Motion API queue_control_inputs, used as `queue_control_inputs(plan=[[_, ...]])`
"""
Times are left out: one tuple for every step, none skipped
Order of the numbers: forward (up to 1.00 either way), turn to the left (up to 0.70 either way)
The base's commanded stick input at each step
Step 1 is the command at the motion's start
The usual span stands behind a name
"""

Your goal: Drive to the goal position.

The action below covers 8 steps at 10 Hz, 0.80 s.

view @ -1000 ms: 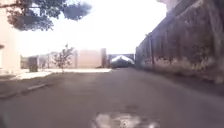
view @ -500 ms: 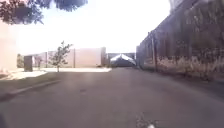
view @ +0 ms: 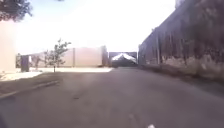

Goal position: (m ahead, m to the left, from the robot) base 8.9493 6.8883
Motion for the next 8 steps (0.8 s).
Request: queue_control_inputs(plan=[[1.00, 0.00], [1.00, 0.00], [1.00, 0.00], [1.00, 0.00], [1.00, 0.00], [1.00, 0.00], [1.00, 0.00], [1.00, 0.00]])
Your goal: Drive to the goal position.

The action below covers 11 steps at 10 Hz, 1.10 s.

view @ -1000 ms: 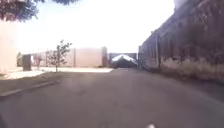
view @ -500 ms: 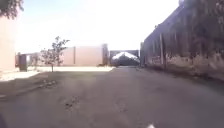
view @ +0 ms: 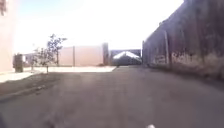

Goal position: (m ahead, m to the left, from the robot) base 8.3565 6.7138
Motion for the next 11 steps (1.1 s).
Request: queue_control_inputs(plan=[[1.00, 0.00], [1.00, 0.00], [1.00, 0.00], [1.00, 0.00], [1.00, 0.00], [1.00, 0.00], [1.00, 0.00], [1.00, 0.00], [1.00, 0.00], [1.00, 0.00], [1.00, 0.00]])
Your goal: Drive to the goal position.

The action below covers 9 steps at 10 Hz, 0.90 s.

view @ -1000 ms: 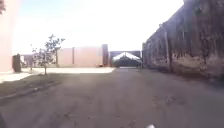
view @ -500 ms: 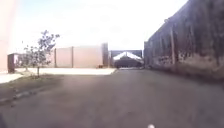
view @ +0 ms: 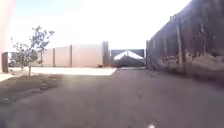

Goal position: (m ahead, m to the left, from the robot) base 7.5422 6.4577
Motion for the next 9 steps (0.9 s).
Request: queue_control_inputs(plan=[[1.00, 0.27], [1.00, 0.25], [1.00, 0.08], [1.00, 0.00], [1.00, 0.00], [1.00, 0.00], [1.00, 0.00], [1.00, 0.00], [1.00, 0.00]])
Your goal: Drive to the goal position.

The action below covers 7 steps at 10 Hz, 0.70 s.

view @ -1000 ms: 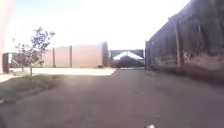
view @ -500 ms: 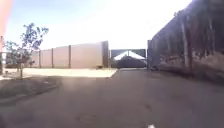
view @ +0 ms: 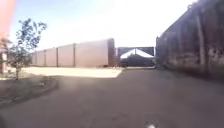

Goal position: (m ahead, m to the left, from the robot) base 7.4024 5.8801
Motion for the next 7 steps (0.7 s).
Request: queue_control_inputs(plan=[[1.00, 0.00], [1.00, 0.00], [1.00, 0.00], [1.00, 0.00], [1.00, 0.00], [1.00, 0.00], [1.00, 0.00]])
